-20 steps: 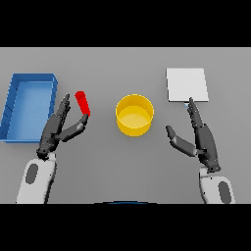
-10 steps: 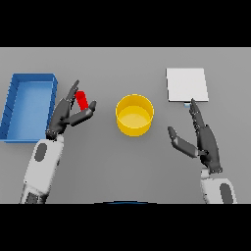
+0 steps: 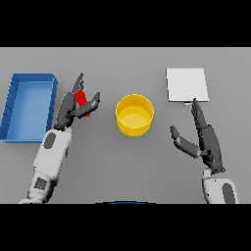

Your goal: Pick up the red beaker and tilt it to pour out 1 green nut into yellow bowl. Pick up the yellow bowl and place it on the metallic measuring scale.

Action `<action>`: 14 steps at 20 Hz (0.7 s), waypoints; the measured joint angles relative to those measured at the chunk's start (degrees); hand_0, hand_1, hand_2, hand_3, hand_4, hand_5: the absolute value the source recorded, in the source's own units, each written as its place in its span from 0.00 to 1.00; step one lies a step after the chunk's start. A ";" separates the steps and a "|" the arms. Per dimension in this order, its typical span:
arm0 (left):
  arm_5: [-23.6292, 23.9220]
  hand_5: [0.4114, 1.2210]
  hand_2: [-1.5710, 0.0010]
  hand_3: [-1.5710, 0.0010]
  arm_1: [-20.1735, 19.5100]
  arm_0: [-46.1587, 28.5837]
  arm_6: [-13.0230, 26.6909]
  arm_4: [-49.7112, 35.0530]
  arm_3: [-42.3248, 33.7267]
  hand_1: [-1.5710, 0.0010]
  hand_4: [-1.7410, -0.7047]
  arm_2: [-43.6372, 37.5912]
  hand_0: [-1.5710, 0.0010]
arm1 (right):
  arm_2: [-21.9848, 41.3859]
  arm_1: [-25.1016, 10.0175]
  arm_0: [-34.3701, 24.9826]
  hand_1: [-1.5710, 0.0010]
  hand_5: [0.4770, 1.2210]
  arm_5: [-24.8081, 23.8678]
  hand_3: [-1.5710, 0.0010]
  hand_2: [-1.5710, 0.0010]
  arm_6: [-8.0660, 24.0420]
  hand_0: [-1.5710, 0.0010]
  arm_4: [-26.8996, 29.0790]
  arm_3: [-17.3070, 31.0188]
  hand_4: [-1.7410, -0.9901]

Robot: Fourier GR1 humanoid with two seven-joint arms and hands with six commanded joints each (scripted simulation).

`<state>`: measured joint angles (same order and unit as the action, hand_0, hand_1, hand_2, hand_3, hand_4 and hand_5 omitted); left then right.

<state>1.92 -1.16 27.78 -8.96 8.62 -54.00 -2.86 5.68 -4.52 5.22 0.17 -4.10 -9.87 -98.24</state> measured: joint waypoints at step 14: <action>5.99 0.94 0.08 0.11 1.78 1.93 -3.00 3.19 4.19 0.08 0.15 0.41 0.09 | -0.41 0.11 0.33 1.00 0.22 0.64 1.00 1.00 -0.88 1.00 1.30 0.11 0.65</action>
<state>7.91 0.62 29.72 -11.96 11.81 -49.81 -2.45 5.28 -4.40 5.54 0.81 -4.99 -8.57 -98.13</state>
